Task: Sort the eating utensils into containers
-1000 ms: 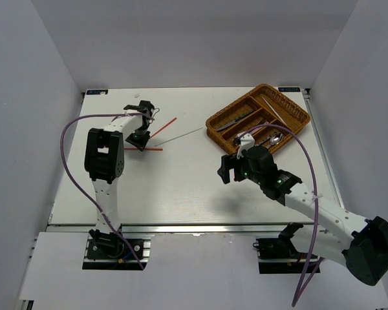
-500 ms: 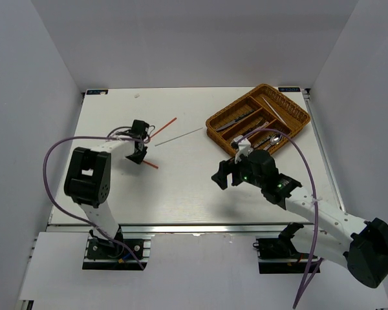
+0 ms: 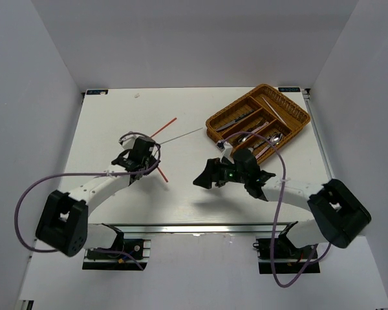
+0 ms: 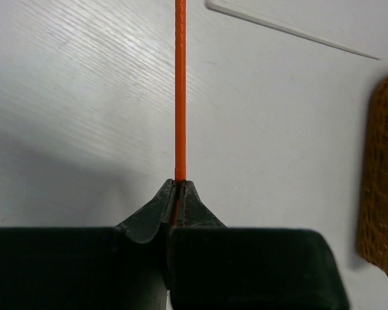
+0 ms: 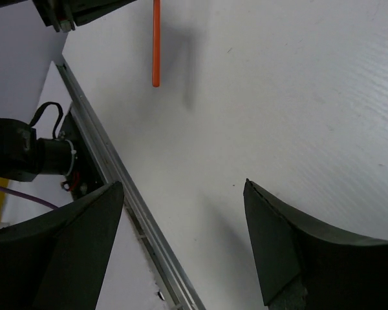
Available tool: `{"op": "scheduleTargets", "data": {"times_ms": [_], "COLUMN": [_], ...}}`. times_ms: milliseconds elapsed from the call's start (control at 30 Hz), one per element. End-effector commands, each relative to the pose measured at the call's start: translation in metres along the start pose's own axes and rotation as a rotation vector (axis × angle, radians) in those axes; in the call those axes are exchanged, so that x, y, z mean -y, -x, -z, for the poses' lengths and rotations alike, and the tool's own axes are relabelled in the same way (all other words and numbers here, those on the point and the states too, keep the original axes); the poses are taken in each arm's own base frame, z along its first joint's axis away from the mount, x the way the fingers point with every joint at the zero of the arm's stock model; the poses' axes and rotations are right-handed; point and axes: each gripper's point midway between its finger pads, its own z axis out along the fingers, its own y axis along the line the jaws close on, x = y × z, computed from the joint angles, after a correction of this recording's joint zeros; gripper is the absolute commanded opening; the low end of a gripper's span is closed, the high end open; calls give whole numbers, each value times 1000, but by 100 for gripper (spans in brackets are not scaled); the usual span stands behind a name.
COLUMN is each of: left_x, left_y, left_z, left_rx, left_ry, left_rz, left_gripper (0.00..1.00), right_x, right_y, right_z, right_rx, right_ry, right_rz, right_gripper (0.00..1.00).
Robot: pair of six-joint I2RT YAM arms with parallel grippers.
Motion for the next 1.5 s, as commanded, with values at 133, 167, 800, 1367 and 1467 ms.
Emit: {"op": "scheduleTargets", "data": {"times_ms": [133,167,800,1367,1467], "left_x": [47,52,84,-10,-30], "left_y": [-23,-26,-33,97,77], "left_z": [35,41,86,145,121], "left_rx": [-68,-84,-147,314,311], "left_ry": [-304,-335,-583,-6,5], "left_rz": [-21,-24,11,-506,-497], "left_gripper": [0,0,1,98,98], "right_x": [-57,-62,-58,216,254], "right_y": [31,30,32,202,237], "right_z": [-34,-37,-85,106,135], "right_rx": [56,43,-19,-139,-165], "right_ry": [204,218,117,-973,-1070], "right_rz": [-32,-23,38,384,447], "right_gripper": [75,74,30,0,0]}}
